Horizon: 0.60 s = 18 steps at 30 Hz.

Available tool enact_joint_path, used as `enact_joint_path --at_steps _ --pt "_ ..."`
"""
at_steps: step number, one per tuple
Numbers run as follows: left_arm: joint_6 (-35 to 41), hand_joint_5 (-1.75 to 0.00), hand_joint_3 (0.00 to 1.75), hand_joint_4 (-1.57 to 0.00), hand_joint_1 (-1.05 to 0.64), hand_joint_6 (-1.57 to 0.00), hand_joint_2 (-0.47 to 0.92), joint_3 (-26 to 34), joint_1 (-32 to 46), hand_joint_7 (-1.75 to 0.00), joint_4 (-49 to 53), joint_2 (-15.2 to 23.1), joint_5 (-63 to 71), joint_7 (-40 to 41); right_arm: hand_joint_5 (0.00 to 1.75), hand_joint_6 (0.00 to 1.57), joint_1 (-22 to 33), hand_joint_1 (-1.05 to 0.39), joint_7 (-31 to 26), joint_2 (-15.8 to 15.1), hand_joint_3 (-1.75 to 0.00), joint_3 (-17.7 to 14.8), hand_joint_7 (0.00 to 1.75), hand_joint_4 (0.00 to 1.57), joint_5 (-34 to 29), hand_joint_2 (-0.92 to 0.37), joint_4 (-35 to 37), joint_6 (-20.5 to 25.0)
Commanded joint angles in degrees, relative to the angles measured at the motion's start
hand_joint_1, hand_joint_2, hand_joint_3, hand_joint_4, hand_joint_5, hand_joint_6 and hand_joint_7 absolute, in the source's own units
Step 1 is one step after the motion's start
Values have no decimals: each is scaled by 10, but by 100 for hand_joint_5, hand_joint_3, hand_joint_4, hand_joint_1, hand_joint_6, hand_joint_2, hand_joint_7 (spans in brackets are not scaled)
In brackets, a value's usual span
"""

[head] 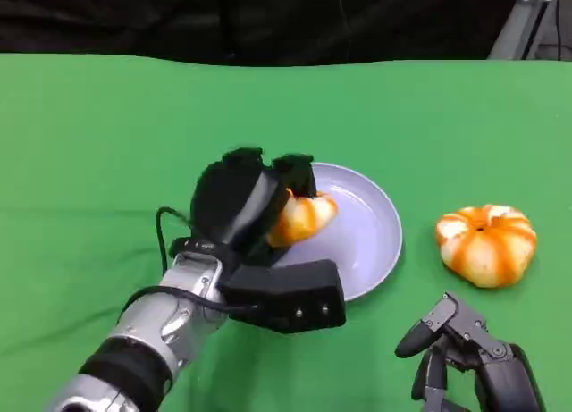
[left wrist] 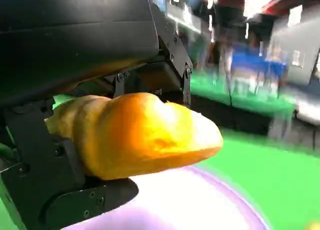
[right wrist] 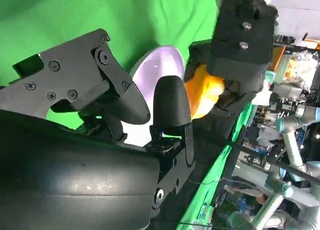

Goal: Grasp the bread from the table and place it into the plate.

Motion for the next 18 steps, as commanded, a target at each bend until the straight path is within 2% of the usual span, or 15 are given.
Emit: enact_joint_path --at_steps 1,3,5,18 --pt "51 -26 35 -2 -84 -2 90 -5 -18 -18 -56 23 -40 -216 175 49 6 -21 -1 -4 -148 1 175 82 6 -64 -3 1" --pt "66 -10 39 -1 -92 -1 92 -3 -10 -6 -80 25 -45 -252 175 49 6 -21 0 -4 -148 1 175 82 7 -63 -3 1" --pt "77 -3 42 0 -97 -1 92 -2 -4 -2 -99 27 -48 -272 175 49 6 -22 1 -5 -148 1 175 81 8 -62 -2 0" --pt "94 -5 46 -2 -97 -5 92 -1 19 -4 -157 45 -49 -308 175 49 5 -22 2 -8 -150 -1 175 79 14 -62 -1 -1"
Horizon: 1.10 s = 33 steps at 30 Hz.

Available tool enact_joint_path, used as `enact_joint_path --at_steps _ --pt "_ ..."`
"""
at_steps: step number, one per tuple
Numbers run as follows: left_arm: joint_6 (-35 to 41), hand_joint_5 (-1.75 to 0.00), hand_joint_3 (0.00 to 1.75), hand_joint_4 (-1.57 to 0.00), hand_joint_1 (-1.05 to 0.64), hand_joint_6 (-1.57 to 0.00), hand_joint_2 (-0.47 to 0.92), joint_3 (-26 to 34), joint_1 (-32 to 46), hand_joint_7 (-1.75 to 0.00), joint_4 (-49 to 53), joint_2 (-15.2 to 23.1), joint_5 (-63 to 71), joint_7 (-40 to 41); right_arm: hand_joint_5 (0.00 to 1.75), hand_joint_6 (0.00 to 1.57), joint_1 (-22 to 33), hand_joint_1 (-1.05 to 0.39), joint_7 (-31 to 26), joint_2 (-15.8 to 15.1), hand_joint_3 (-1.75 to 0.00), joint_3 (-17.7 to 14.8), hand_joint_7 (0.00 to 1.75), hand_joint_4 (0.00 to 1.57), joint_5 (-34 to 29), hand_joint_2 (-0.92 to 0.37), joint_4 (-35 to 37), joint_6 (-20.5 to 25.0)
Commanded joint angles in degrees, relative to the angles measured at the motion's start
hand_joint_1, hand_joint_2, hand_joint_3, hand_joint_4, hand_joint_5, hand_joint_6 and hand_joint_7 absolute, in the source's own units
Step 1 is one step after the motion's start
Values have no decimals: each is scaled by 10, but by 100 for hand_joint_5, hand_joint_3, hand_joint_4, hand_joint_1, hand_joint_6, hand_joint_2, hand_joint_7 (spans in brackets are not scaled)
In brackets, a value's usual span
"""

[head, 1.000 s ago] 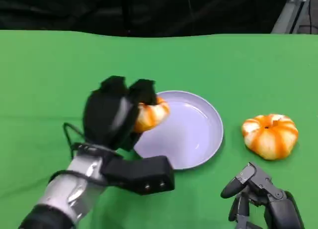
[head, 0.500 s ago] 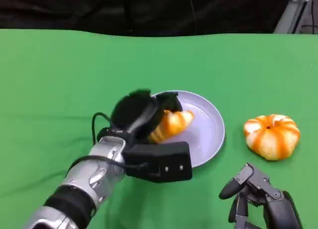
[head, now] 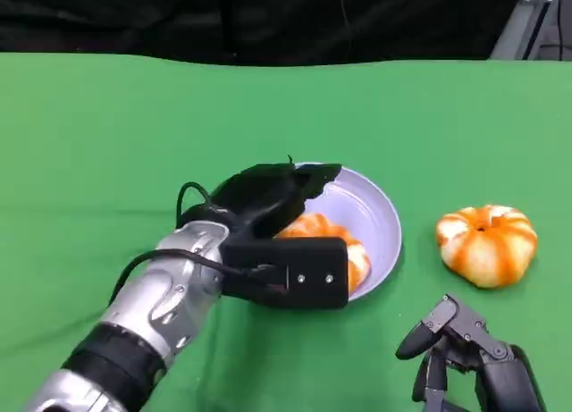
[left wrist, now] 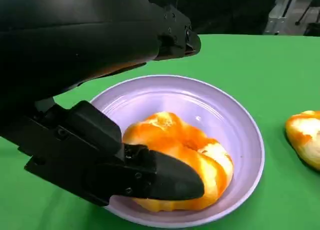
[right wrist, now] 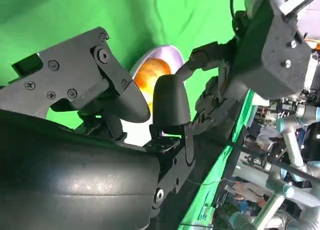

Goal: Grasp the bread from the table and place it into the plate.

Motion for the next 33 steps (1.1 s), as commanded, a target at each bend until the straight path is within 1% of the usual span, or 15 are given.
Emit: enact_joint_path --at_steps 1,5,6,7,10,13,15,19,20,22,23,25,26,29,33 --pt "-7 -5 46 -2 -97 -5 92 21 34 -4 -50 28 -26 -11 175 49 2 -22 0 -6 -150 -1 175 79 6 -62 0 -3" --pt "-51 -22 32 -21 -75 -22 92 94 136 -13 -171 65 -119 -17 175 49 0 -22 -2 -5 -150 1 175 80 5 -62 1 -6" --pt "-73 -37 29 -18 -71 -25 92 114 164 -13 -190 68 -149 -14 175 49 0 -22 -2 -5 -150 1 175 80 4 -62 2 -7" --pt "-91 -63 25 -18 -65 -33 92 130 188 -16 -204 71 -174 -12 175 49 0 -22 -2 -5 -150 1 175 80 3 -62 2 -7" --pt "-123 -92 21 -23 -55 -45 92 169 252 -22 -246 64 -247 -14 175 49 2 -22 -4 -6 -149 2 175 80 -3 -62 -3 -3" --pt "-150 -98 20 -25 -52 -48 92 191 291 -24 -265 52 -286 -5 175 49 3 -22 -4 -5 -149 2 175 80 -3 -62 -4 -1" --pt "-203 -104 18 -50 -45 -65 92 216 332 -35 -266 33 -326 15 175 49 3 -22 -4 -5 -149 2 175 81 -4 -63 -5 0" --pt "-294 -110 22 -71 -32 -79 92 247 402 -50 -257 11 -385 15 175 50 5 -21 -7 -4 -149 4 175 81 -12 -63 -7 -3" --pt "-304 -119 31 -75 -26 -80 88 250 417 -67 -261 5 -394 15 175 50 6 -20 -8 -4 -149 4 175 82 -13 -63 -8 -3" --pt "-317 -127 68 -78 -21 -76 69 253 447 -86 -274 -8 -414 12 175 50 8 -20 -8 -4 -149 5 175 82 -12 -63 -10 -1" --pt "-322 -136 91 -80 -15 -78 60 255 461 -102 -280 -13 -422 11 175 50 9 -20 -8 -4 -149 5 175 82 -12 -63 -11 -1" --pt "-333 -148 109 -81 -12 -77 53 261 484 -121 -290 -20 -425 15 175 50 10 -20 -8 -5 -149 5 175 82 -13 -63 -13 1" --pt "-337 -160 120 -83 -11 -78 49 265 490 -137 -292 -24 -420 19 175 50 11 -21 -8 -5 -149 4 175 83 -13 -62 -15 2" --pt "-343 -173 129 -89 -12 -78 45 271 497 -160 -287 -39 -427 21 175 50 14 -21 -5 -6 -149 3 175 83 -5 -62 -16 -2" --pt "-339 -175 130 -90 -15 -77 42 275 504 -166 -282 -41 -444 4 175 49 16 -21 -3 -8 -150 3 175 81 1 -63 -17 -8"
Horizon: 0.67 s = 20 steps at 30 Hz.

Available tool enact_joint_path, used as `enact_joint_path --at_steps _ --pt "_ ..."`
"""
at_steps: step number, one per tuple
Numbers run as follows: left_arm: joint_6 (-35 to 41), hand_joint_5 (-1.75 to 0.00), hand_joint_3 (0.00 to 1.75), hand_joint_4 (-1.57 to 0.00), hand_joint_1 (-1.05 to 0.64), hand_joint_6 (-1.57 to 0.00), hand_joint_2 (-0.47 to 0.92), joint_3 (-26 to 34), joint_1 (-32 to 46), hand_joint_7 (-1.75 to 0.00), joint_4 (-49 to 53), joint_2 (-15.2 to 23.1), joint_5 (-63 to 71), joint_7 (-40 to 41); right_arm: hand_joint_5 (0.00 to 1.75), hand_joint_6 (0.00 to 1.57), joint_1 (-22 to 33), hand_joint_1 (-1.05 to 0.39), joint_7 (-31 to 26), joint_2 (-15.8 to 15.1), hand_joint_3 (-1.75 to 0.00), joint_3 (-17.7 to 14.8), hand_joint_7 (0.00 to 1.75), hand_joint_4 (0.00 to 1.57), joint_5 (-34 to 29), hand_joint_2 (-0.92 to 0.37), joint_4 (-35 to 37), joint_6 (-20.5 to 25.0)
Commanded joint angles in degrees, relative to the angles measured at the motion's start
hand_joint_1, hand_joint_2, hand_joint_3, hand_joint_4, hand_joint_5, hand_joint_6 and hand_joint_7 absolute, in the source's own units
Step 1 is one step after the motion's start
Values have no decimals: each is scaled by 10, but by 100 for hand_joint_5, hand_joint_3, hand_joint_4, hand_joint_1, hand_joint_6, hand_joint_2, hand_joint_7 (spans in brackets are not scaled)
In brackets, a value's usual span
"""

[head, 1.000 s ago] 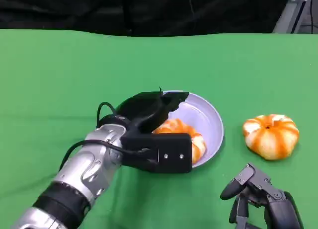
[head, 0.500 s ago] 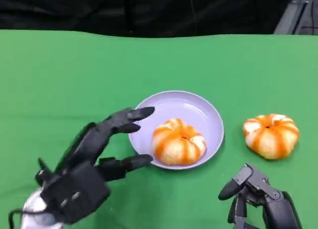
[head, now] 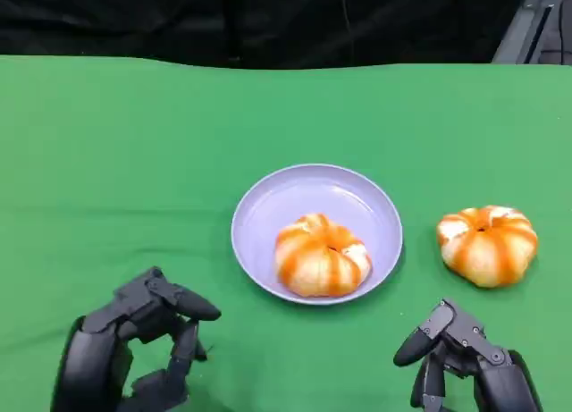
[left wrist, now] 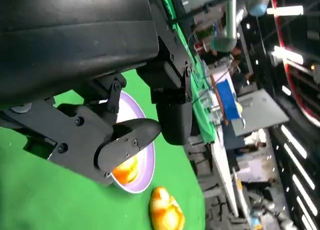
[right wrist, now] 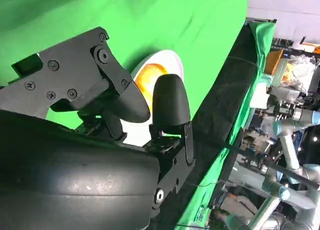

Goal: Grasp the bread from the table and place it into the plate.

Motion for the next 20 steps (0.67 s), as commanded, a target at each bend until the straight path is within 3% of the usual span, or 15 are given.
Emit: enact_joint_path --at_steps 1,20 --pt "-9 -175 130 -89 -16 -76 42 8 6 -166 0 4 -20 -14 175 49 5 -21 3 -8 -150 -2 175 81 14 -63 -8 -10" --pt "-26 -175 116 -87 -21 -81 45 9 2 -155 13 0 -2 -14 175 48 4 -23 26 -14 -147 -4 175 77 49 -67 -1 -11"
